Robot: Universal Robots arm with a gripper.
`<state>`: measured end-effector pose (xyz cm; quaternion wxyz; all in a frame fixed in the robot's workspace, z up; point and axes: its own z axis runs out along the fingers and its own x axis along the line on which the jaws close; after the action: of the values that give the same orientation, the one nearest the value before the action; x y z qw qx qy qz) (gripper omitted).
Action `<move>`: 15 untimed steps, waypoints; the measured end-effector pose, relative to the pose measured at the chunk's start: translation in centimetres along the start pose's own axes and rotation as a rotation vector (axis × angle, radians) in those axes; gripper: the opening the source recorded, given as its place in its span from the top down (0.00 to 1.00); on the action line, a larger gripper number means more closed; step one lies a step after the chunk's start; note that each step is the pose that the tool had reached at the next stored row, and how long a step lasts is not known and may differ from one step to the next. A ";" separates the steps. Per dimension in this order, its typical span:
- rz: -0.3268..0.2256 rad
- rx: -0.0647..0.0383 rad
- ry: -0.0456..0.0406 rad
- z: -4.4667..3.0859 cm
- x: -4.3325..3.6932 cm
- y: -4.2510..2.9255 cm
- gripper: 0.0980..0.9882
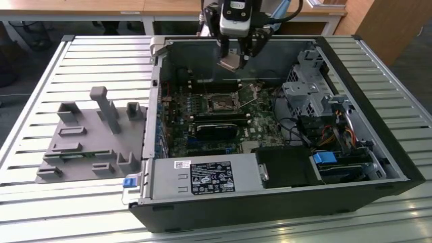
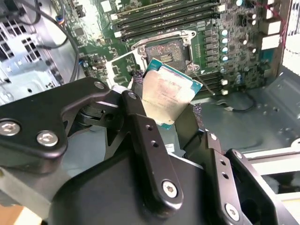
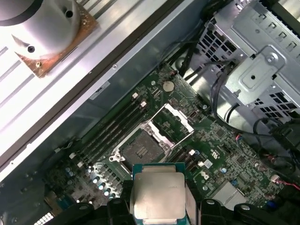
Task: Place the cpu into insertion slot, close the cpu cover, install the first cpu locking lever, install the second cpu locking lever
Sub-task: 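Place the cpu into insertion slot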
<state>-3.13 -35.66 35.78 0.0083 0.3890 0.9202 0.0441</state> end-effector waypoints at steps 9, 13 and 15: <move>0.138 -0.003 -0.0122 0.25 0.01 -0.01 0.52; 0.201 -0.004 -0.0177 0.36 0.01 -0.01 0.52; 0.246 -0.005 -0.0217 0.42 0.01 -0.02 0.52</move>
<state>-3.13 -35.63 35.35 0.0136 0.4995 0.8651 0.0427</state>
